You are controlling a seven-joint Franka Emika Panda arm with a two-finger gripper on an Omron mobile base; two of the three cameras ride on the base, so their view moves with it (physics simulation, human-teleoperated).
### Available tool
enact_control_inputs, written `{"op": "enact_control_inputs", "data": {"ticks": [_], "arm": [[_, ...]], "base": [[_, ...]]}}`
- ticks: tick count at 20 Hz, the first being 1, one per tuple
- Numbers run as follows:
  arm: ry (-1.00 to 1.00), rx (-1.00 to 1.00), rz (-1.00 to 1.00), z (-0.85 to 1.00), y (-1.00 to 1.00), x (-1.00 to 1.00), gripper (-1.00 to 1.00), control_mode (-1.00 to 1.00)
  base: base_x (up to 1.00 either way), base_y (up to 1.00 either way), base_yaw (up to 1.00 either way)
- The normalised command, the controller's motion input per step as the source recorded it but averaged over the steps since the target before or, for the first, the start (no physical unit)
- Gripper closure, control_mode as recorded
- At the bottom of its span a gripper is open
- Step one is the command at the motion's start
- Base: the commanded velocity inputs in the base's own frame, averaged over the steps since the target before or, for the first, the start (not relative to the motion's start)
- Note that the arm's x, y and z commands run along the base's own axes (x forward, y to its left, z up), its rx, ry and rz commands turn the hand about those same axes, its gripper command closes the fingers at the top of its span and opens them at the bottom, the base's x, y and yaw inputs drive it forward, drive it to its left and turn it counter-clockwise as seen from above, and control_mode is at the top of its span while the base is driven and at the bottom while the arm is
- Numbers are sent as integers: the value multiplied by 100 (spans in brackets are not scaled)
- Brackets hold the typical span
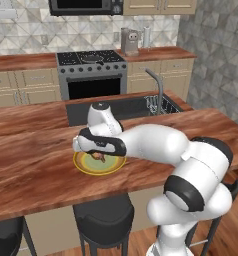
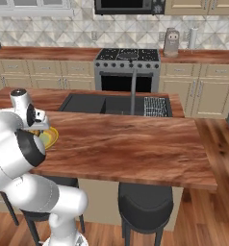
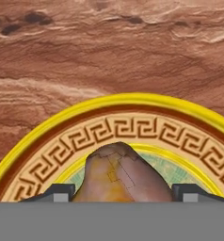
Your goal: Take the chicken drumsticks from the pan and place one on each plate on the dining counter.
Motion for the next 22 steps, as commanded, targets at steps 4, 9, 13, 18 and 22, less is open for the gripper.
{"op": "enact_control_inputs", "data": {"ticks": [4, 9, 13, 18, 22], "arm": [[-1, 3, 0, 4, 0, 0, -100, -100], [-2, 2, 0, 21, -1, -9, -100, -100], [-10, 0, 0, 23, 0, -21, -100, -100], [-9, 0, 0, 37, -8, -26, -100, -100], [-7, 2, 0, 48, -26, -68, -100, -100]], "base": [[0, 0, 0], [0, 0, 0], [0, 0, 0], [0, 0, 0], [0, 0, 0]]}}
